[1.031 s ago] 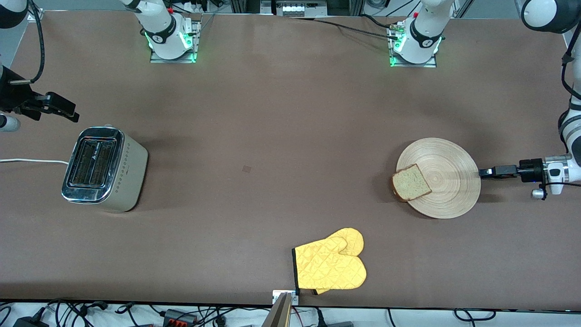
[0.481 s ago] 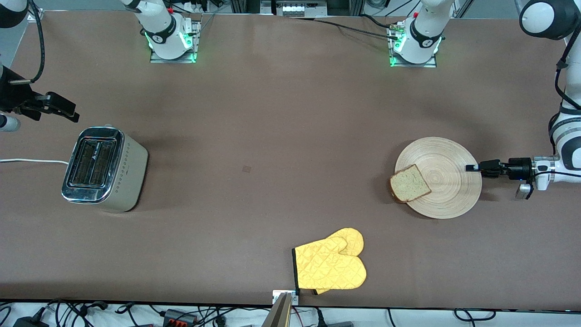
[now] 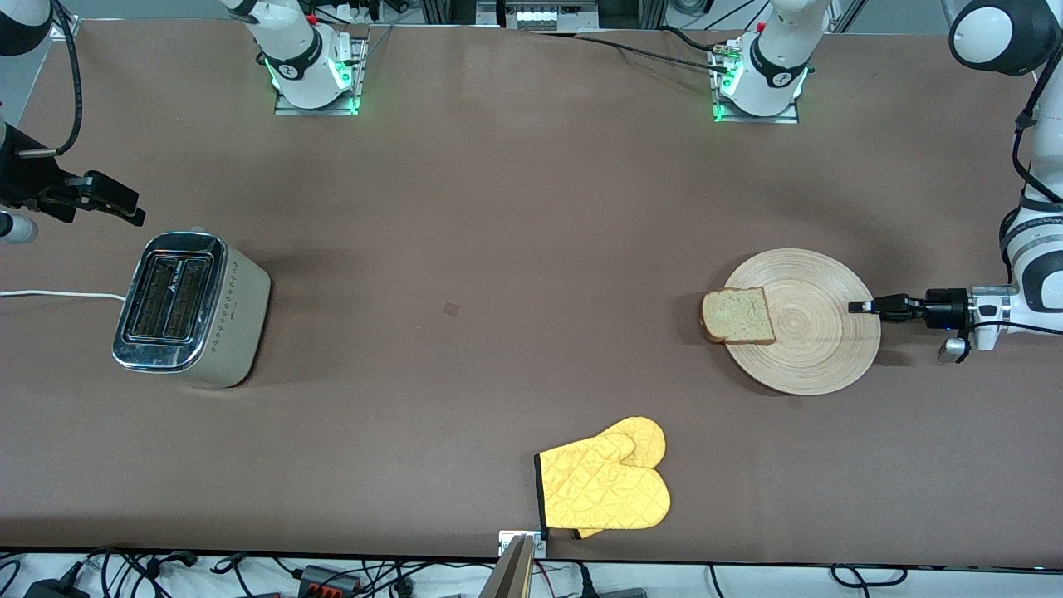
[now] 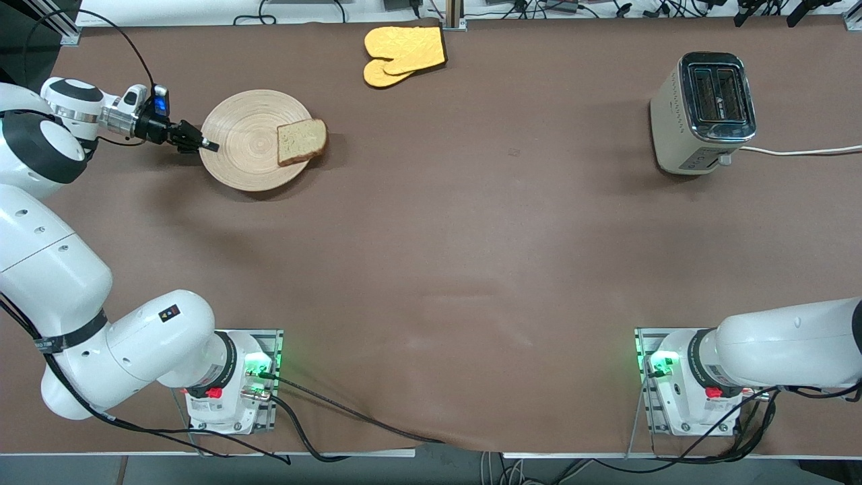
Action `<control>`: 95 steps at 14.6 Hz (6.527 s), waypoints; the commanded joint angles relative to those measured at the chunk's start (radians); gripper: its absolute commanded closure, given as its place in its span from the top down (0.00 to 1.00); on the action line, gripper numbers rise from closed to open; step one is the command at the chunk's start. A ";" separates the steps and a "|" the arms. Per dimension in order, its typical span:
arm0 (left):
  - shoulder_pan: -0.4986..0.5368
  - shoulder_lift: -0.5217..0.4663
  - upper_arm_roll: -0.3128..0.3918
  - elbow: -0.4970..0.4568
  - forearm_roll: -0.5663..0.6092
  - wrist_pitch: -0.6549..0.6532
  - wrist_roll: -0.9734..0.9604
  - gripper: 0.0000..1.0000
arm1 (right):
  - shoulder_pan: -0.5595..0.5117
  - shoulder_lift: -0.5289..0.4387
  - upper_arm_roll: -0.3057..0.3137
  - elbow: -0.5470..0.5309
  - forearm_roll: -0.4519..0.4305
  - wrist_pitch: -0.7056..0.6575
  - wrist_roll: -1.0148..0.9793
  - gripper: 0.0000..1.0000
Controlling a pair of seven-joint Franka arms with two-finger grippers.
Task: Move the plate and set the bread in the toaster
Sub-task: 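Slide the plate toward the toaster while the right gripper approaches, then grasp the bread slice with the right gripper while the left gripper releases, then lift the bread with the right gripper and carry it over the toaster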
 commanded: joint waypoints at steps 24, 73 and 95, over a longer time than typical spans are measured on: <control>-0.658 0.082 -0.244 -0.020 -0.397 0.488 -0.192 0.01 | 0.238 0.188 0.011 0.023 0.018 0.011 0.011 1.00; -0.687 -0.953 0.075 -0.228 0.690 0.093 -0.949 1.00 | 0.365 0.622 0.002 0.075 0.694 0.383 0.002 0.00; -0.685 -0.922 0.081 -0.185 0.696 0.096 -0.950 1.00 | 0.275 0.324 -0.214 0.224 -0.297 -0.131 0.017 0.00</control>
